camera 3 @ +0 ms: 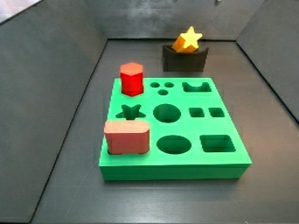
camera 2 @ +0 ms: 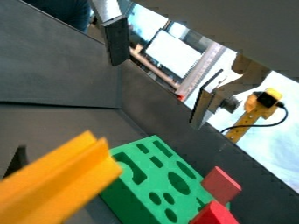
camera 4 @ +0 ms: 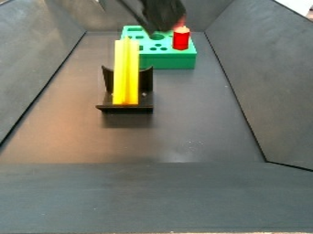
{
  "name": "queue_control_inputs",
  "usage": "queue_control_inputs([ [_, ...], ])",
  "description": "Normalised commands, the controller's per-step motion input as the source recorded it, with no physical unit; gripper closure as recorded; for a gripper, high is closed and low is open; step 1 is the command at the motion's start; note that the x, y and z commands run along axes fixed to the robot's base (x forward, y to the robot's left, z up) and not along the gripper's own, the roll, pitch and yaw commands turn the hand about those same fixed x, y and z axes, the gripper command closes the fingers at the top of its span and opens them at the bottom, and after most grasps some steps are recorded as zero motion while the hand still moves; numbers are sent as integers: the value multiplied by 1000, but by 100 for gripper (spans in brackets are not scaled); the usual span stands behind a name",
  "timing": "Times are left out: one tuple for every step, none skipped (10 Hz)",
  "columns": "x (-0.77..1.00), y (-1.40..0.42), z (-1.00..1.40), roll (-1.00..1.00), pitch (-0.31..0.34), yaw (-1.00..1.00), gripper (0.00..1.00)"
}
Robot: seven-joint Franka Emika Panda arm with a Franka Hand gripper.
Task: Pick up the star object. Move up. Place the star object on the fixture. Regrasp the star object. Move to above the board. Insert the star object.
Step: Regrasp the star object.
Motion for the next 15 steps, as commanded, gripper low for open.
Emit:
queue_control_inputs([
  [64,-506,566,1000,25,46,0],
  [-5,-239,306,1000,19,46,0],
  [-20,-133,169,1000,18,46,0],
  [-10,-77,40,1000,16,46,0],
  [-9,-57,38,1000,16,47,0],
  [-26,-40,45,1000,13,47,0],
  [-27,-32,22,1000,10,47,0],
  [-29,-30,10,1000,5,47,0],
  [-32,-21,13,1000,3,47,0],
  [-25,-21,10,1000,-3,48,0],
  [-23,-21,13,1000,-5,49,0],
  [-12,-19,12,1000,-10,50,0],
  [-7,-17,8,1000,-12,50,0],
  [-3,-18,9,1000,-13,51,0],
  [-2,-18,6,1000,-8,52,0],
])
